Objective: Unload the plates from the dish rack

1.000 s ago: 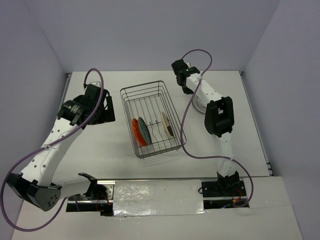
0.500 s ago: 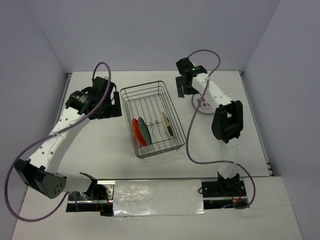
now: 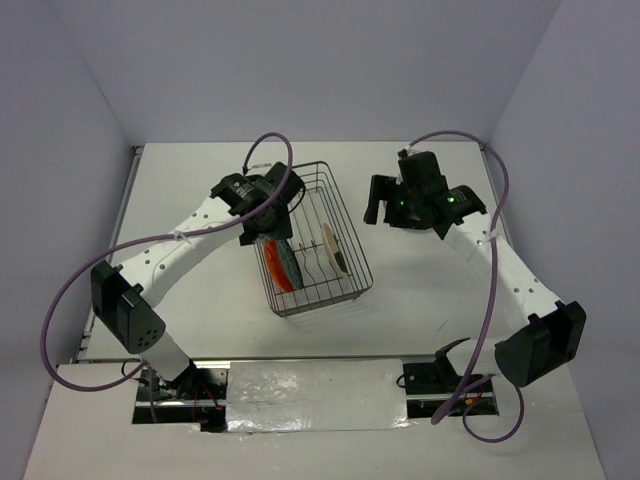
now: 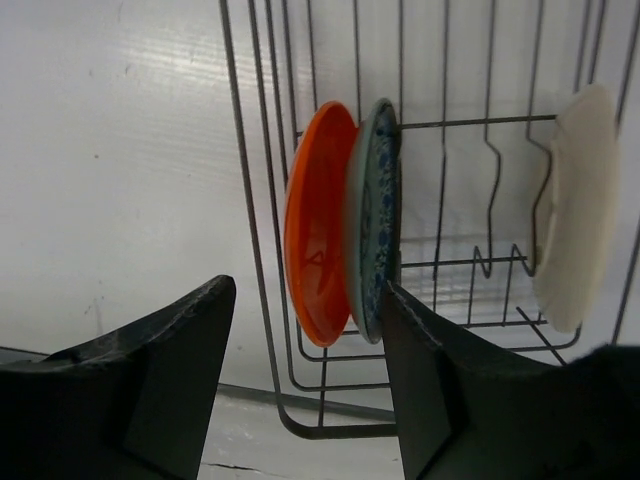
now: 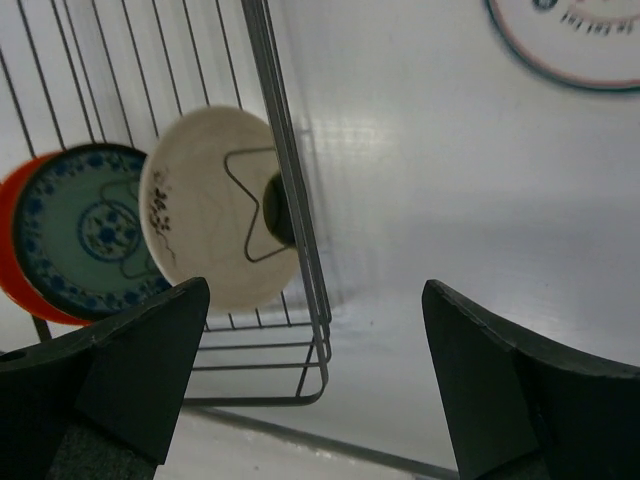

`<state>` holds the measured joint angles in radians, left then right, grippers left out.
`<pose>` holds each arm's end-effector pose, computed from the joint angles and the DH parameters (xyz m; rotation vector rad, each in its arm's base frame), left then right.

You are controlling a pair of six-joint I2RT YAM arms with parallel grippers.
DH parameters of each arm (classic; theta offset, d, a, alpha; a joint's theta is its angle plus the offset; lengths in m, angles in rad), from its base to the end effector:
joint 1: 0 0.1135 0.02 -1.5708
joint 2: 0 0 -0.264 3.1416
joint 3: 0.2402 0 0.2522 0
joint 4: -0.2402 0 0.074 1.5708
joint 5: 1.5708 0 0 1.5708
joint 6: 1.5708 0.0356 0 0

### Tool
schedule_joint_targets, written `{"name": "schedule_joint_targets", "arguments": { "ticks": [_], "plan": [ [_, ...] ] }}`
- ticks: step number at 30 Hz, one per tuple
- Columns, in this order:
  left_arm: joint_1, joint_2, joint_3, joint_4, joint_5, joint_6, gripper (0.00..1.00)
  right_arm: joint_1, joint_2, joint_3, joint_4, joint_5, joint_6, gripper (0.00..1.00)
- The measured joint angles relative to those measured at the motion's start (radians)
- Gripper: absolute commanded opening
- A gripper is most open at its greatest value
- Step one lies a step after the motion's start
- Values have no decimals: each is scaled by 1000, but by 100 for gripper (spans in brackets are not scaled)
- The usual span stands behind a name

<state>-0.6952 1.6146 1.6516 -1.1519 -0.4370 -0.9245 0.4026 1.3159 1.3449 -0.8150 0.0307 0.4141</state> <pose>0.2561 -0.1940 0.3509 -0.4169 2.4866 -0.0375 0.2525 0.1063 0.3585 0.0289 2.3855 0.3584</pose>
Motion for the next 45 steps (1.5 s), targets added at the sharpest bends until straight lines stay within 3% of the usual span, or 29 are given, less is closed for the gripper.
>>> {"name": "schedule_joint_targets", "arguments": {
  "ticks": [5, 17, 21, 26, 29, 38, 45],
  "plan": [
    [3, -11, -114, 37, 4, -51, 64, 3, -3, -91, -9, -50, 5, 93],
    [3, 2, -225, 93, 19, -126, 42, 6, -27, -69, -11, -98, -31, 93],
    [3, 2, -265, 111, 26, -145, 18, 11, -27, -68, -13, -103, -42, 93],
    [3, 8, -249, 83, 19, -148, 11, 16, -17, -49, -26, -106, -56, 93],
    [4, 24, -191, 21, 13, -150, 0, 16, -14, -35, -27, -114, -60, 93],
    [3, 51, 18, -168, -40, -196, 0, 18, 3, -34, -27, -140, -65, 93],
    [34, 22, 56, -189, -86, -176, 0, 19, 26, -14, -31, -178, -67, 94]
  ]
}}
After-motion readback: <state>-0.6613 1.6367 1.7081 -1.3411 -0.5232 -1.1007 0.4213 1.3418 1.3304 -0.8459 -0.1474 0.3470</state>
